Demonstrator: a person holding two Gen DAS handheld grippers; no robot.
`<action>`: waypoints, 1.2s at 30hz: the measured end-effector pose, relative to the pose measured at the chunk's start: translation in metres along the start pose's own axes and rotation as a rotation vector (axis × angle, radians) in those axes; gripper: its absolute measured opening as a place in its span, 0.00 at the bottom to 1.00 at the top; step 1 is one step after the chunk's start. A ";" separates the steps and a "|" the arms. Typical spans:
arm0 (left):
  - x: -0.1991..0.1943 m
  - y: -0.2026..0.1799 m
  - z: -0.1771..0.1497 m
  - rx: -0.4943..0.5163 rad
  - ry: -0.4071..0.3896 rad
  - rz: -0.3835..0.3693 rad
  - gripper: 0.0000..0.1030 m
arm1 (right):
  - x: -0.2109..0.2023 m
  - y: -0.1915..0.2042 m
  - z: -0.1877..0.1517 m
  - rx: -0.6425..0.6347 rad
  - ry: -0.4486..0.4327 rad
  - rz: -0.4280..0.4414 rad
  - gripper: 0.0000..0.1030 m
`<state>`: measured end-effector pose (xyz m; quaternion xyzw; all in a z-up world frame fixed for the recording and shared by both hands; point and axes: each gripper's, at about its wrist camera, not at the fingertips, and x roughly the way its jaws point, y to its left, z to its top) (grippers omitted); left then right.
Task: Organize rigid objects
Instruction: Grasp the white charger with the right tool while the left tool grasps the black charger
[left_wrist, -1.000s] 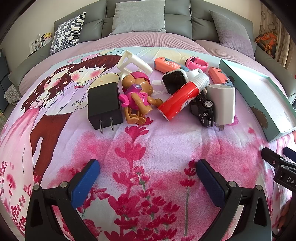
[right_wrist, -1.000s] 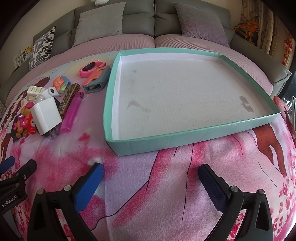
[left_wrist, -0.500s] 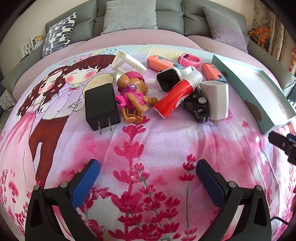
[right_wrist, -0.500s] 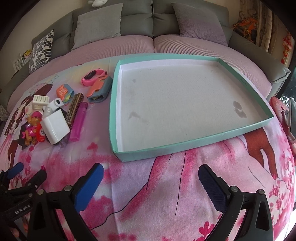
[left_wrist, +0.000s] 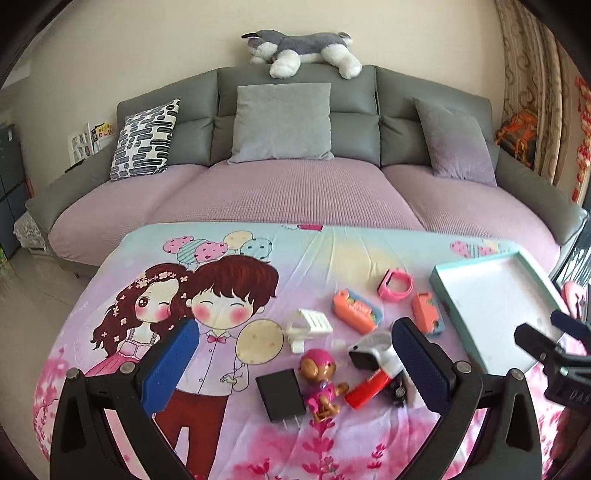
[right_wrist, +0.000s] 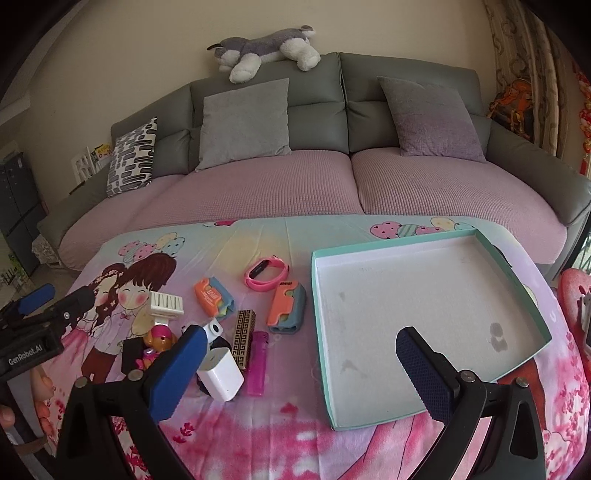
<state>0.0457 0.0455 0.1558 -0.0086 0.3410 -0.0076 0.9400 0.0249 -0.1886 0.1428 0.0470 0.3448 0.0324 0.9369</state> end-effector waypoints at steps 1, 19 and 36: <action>0.001 0.002 0.006 -0.023 0.001 -0.005 1.00 | -0.001 0.003 0.004 -0.004 -0.010 0.007 1.00; 0.037 0.019 -0.011 -0.293 0.184 0.163 1.00 | 0.035 0.017 -0.001 0.023 0.026 0.072 1.00; 0.088 0.048 -0.065 -0.400 0.356 0.128 1.00 | 0.086 0.042 -0.044 -0.022 0.254 0.095 0.95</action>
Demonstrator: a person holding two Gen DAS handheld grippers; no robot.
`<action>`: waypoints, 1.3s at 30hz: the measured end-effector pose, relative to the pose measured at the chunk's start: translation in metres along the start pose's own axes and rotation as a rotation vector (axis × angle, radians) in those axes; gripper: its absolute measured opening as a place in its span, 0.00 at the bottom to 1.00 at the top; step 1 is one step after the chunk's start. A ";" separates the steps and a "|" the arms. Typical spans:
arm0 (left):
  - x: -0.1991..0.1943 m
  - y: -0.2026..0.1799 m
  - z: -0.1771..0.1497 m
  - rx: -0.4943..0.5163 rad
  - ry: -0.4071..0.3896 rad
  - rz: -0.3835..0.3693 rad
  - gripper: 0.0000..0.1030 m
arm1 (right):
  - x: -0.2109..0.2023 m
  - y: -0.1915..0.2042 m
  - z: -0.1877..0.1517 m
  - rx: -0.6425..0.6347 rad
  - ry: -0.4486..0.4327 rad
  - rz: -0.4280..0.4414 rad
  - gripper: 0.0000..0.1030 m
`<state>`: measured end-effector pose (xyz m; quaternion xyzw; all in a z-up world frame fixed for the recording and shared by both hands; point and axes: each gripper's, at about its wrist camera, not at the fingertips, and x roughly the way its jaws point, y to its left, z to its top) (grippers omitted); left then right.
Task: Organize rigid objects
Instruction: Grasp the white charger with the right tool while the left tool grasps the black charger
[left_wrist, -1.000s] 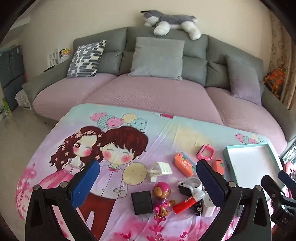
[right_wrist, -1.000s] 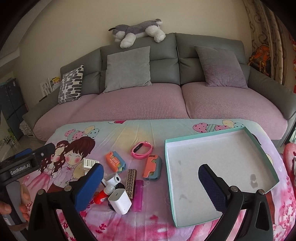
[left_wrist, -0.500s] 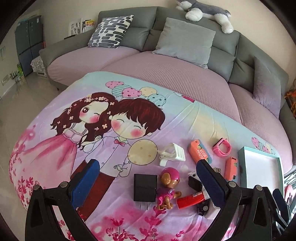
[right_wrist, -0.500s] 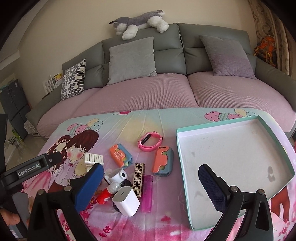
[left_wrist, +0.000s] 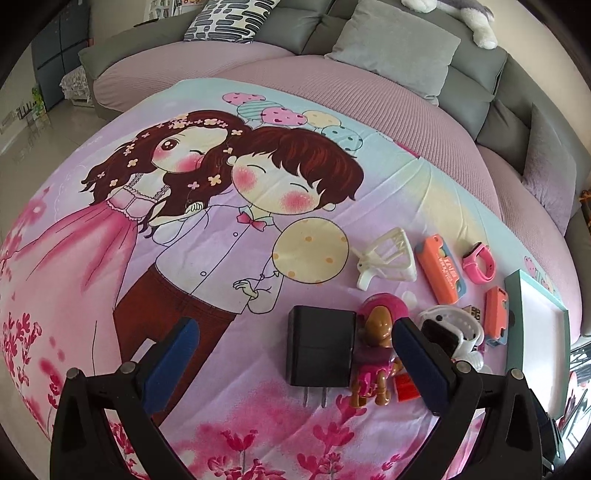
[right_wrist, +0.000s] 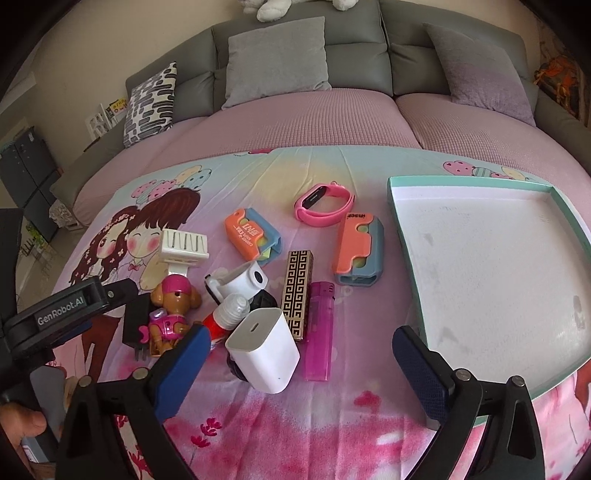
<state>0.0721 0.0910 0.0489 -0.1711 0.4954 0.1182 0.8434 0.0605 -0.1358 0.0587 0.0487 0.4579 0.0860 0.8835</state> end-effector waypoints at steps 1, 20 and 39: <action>0.003 0.000 -0.001 0.001 0.008 0.005 1.00 | 0.002 0.000 -0.001 0.002 0.010 -0.001 0.95; 0.013 -0.008 -0.004 0.060 0.018 -0.001 0.86 | 0.015 -0.005 -0.006 0.006 0.070 0.019 0.45; 0.020 -0.009 -0.005 0.093 0.040 0.034 0.85 | 0.013 0.005 -0.006 -0.022 0.054 0.054 0.41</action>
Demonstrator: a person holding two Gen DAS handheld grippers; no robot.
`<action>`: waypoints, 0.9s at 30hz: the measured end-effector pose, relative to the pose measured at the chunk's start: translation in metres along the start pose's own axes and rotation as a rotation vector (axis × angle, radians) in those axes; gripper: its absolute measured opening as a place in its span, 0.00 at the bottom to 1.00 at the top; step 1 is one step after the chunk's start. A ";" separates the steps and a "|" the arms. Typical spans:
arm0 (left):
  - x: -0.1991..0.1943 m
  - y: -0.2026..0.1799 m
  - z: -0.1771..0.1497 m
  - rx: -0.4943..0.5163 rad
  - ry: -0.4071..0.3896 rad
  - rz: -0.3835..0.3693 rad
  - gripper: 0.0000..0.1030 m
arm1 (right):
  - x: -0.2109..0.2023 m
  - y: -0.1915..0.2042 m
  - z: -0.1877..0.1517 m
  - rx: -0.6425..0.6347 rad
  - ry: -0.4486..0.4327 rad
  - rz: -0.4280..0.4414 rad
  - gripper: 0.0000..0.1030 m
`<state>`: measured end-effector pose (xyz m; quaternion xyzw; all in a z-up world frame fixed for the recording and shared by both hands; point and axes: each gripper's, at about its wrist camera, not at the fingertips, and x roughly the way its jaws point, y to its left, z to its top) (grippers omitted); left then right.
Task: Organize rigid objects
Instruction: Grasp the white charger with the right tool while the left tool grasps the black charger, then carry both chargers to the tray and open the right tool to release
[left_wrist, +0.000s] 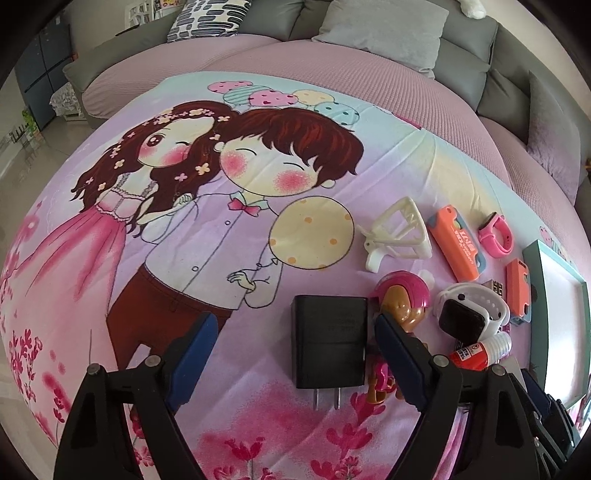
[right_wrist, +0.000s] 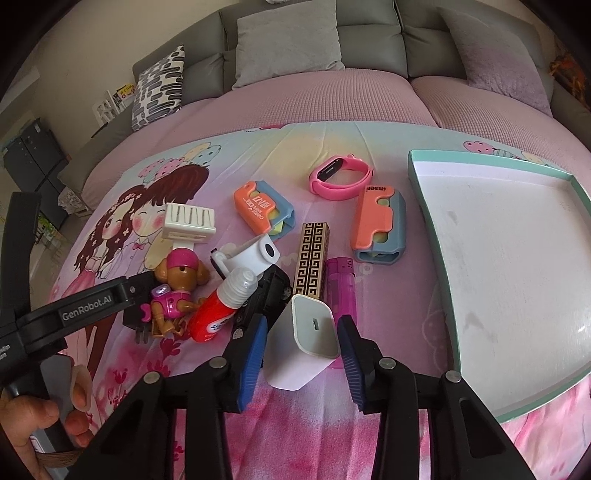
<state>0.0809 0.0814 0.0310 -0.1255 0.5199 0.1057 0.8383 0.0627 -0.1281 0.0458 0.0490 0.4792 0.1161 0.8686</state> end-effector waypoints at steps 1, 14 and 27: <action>0.002 -0.002 -0.001 0.007 0.008 -0.007 0.85 | 0.000 0.000 0.000 -0.001 0.000 -0.001 0.41; 0.010 0.008 -0.001 -0.017 0.021 0.056 0.85 | 0.006 -0.004 -0.001 0.011 0.016 -0.002 0.40; 0.012 -0.010 -0.003 0.057 0.026 0.003 0.44 | 0.005 -0.001 -0.001 0.010 0.002 0.009 0.37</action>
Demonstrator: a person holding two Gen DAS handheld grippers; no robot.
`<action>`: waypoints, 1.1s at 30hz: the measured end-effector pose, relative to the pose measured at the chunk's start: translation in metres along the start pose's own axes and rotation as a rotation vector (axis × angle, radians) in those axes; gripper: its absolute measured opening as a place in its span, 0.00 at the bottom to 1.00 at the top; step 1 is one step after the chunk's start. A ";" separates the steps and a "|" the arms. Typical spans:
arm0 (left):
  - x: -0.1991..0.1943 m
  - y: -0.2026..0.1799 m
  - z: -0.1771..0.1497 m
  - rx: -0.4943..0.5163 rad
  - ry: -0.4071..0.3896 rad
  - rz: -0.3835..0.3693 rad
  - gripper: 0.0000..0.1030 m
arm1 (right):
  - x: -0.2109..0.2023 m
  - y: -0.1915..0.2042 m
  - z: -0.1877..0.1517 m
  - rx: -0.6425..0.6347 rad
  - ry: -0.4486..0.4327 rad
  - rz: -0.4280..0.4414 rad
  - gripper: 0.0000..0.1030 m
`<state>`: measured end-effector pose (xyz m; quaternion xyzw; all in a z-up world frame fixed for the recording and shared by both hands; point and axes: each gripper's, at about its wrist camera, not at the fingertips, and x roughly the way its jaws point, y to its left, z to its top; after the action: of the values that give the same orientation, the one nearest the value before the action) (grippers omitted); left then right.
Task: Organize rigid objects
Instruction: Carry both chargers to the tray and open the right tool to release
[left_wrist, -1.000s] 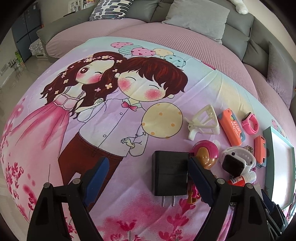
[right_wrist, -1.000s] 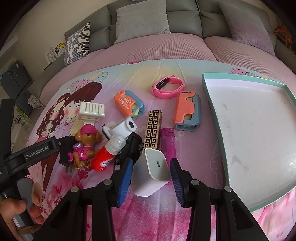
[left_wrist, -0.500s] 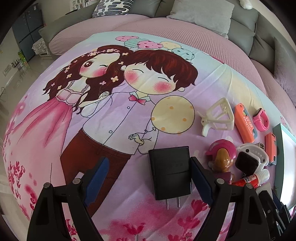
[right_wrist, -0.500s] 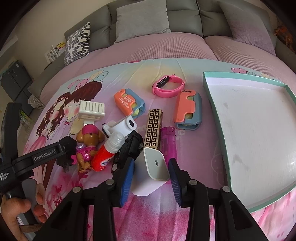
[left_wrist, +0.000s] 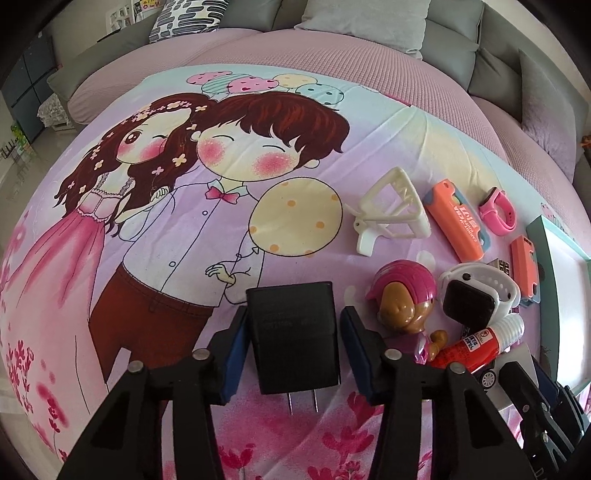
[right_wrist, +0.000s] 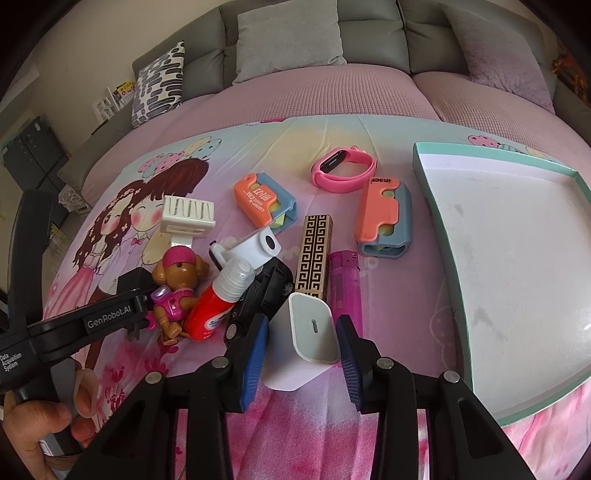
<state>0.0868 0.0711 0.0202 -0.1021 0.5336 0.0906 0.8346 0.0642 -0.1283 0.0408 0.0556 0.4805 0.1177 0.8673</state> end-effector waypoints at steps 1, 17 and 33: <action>-0.001 0.000 0.001 -0.002 -0.004 -0.009 0.43 | -0.001 0.000 0.000 0.001 -0.007 0.004 0.35; -0.054 0.007 0.010 -0.024 -0.171 -0.048 0.41 | -0.035 0.000 0.010 0.019 -0.132 0.011 0.30; -0.082 -0.025 0.012 0.064 -0.241 -0.063 0.41 | -0.058 -0.038 0.017 0.090 -0.208 -0.060 0.30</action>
<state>0.0700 0.0468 0.1011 -0.0805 0.4287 0.0588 0.8979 0.0554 -0.1797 0.0894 0.0919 0.3943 0.0636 0.9122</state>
